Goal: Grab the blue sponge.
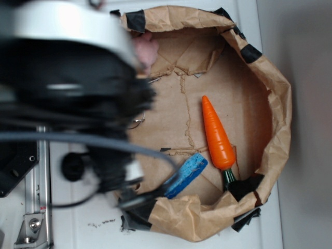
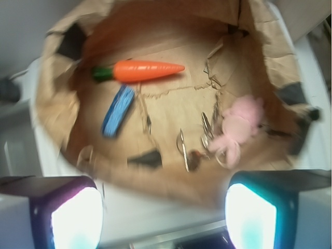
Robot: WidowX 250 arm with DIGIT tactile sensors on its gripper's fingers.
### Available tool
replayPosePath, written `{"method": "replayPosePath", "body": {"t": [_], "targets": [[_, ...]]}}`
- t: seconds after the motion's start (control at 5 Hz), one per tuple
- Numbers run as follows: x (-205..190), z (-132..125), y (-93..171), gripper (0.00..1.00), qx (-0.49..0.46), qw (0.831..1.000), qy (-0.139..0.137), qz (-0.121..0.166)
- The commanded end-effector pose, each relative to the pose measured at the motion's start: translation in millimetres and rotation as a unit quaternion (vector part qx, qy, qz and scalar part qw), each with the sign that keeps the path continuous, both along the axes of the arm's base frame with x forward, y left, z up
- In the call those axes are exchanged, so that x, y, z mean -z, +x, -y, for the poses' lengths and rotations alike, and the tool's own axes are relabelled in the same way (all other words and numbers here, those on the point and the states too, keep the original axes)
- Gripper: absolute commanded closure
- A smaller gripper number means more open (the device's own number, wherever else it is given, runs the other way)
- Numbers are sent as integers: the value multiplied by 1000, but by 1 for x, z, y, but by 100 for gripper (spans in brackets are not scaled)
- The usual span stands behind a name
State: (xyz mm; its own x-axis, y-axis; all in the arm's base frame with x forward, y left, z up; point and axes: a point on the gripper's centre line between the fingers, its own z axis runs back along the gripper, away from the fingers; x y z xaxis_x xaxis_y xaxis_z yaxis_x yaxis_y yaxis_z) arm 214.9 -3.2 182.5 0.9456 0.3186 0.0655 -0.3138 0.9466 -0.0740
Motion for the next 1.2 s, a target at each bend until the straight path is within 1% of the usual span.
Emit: {"method": "replayPosePath", "body": {"t": [0.0, 0.4, 0.6, 0.8, 1.0], "targets": [[60, 5, 62, 0, -22, 999, -49, -4], [126, 30, 47, 0, -19, 997, -21, -68], [139, 52, 52, 0, -21, 996, -47, -76], [146, 63, 60, 0, -15, 997, -45, -65], [124, 65, 52, 0, -13, 998, -66, -19]]}}
